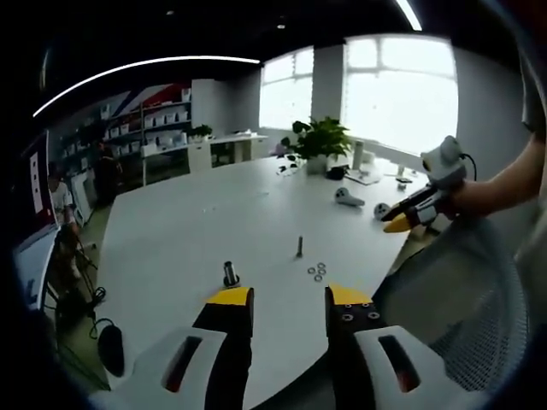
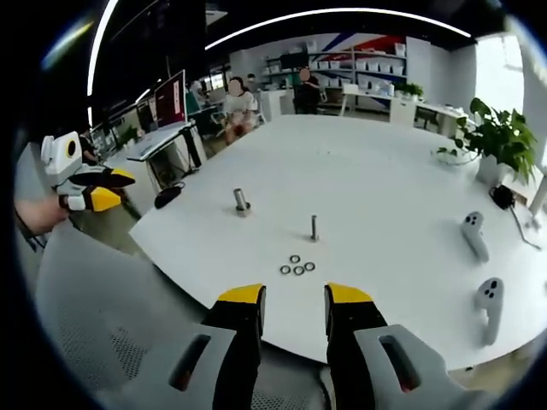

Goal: Place the washer onto the threaded stud by aligning its center hole with the stud, sliding it down to the base, and recovering from edge contact or off-axis alignment until the washer reaches the visible bottom stop.

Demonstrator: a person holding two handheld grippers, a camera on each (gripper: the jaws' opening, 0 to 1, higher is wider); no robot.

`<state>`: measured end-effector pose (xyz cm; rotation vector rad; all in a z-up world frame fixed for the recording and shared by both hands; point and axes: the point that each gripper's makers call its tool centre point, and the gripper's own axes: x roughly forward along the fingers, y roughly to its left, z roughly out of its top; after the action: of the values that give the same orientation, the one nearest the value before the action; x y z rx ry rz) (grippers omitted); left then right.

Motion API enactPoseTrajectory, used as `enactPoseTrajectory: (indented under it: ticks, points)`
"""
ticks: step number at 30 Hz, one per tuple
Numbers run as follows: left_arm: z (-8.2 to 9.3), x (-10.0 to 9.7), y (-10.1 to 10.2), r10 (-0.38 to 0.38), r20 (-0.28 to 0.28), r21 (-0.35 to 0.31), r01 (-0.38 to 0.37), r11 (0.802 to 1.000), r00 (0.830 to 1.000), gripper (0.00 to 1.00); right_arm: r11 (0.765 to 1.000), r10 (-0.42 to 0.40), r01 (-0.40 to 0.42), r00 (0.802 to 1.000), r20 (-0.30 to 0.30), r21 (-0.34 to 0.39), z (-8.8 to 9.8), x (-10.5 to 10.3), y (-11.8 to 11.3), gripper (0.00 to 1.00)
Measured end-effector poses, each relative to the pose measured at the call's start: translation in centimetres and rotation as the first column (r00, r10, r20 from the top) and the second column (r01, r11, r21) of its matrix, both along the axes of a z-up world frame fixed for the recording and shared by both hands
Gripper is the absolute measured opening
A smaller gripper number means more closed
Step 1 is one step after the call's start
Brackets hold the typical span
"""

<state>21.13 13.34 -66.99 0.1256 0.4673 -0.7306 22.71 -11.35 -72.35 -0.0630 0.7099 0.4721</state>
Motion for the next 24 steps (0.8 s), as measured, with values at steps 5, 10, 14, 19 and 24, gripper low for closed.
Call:
enactPoseTrajectory:
  ticks: [5, 10, 14, 19, 24]
  points:
    - [0.1, -0.2, -0.3, -0.013, 0.01, 0.009, 0.013, 1.0, 1.0, 0.32, 1.0, 0.012, -0.012, 1.0, -0.01, -0.005, -0.2, -0.1, 0.2, 0.3]
    - [0.2, -0.4, -0.6, -0.031, 0.024, 0.03, 0.03, 0.999, 0.999, 0.32, 1.0, 0.008, -0.008, 1.0, -0.019, -0.004, -0.3, -0.1, 0.1, 0.3]
    - [0.0, -1.0, -1.2, -0.067, 0.021, 0.064, 0.065, 0.996, 0.998, 0.32, 1.0, 0.014, -0.015, 1.0, -0.025, -0.014, -0.5, -0.2, 0.1, 0.3]
    - [-0.3, -1.8, -1.7, -0.098, 0.026, 0.089, 0.096, 0.991, 0.995, 0.31, 1.0, 0.018, -0.019, 0.999, -0.037, -0.023, -0.7, -0.3, 0.1, 0.3]
    - [-0.3, -1.8, -1.5, -0.098, 0.023, 0.085, 0.096, 0.992, 0.995, 0.32, 0.999, 0.029, -0.031, 0.999, -0.045, -0.036, -0.9, -0.4, 0.1, 0.3]
